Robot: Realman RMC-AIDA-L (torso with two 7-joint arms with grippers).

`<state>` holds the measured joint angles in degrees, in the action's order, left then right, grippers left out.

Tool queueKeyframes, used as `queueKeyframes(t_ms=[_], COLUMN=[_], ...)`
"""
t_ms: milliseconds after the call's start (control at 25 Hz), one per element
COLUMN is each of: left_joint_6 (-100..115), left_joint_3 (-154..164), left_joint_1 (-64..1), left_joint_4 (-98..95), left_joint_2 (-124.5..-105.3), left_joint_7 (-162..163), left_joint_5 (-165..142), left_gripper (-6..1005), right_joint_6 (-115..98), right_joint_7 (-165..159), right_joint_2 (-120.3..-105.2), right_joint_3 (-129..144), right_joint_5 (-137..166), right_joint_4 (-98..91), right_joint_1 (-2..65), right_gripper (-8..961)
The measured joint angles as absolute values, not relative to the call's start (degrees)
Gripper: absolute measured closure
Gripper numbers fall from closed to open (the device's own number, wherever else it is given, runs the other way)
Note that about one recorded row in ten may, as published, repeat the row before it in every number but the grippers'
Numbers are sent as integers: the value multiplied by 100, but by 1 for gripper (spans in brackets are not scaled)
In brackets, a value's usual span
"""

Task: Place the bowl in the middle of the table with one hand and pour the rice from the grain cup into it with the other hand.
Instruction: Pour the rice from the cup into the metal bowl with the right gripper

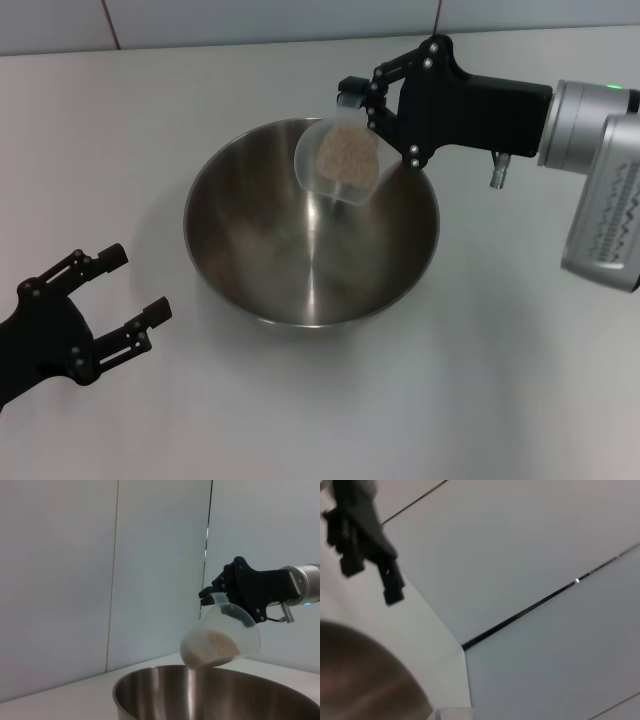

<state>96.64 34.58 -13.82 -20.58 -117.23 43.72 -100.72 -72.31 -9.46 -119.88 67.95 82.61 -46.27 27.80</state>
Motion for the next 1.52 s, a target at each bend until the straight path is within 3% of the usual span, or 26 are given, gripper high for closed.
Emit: queueKeyframes(t_ms=[360, 1520], left_joint_6=[9608, 9627], left_joint_3=[3442, 3383], left_joint_1=[-1411, -1396], left_joint_4=[-2033, -2039], left_joint_2=[-11772, -11777], left_joint_7=[4299, 4297], left_joint_5=[-10072, -10072], left_gripper=[189, 188], right_joint_6=[-6402, -6373], right_joint_7=[1228, 5392], right_joint_2=[-11988, -11988], right_joint_3=[7795, 8719], right_joint_5=[7222, 5905], right_joint_4=[-4917, -4437], right_joint_1=[2428, 2315], right_gripper=[939, 938])
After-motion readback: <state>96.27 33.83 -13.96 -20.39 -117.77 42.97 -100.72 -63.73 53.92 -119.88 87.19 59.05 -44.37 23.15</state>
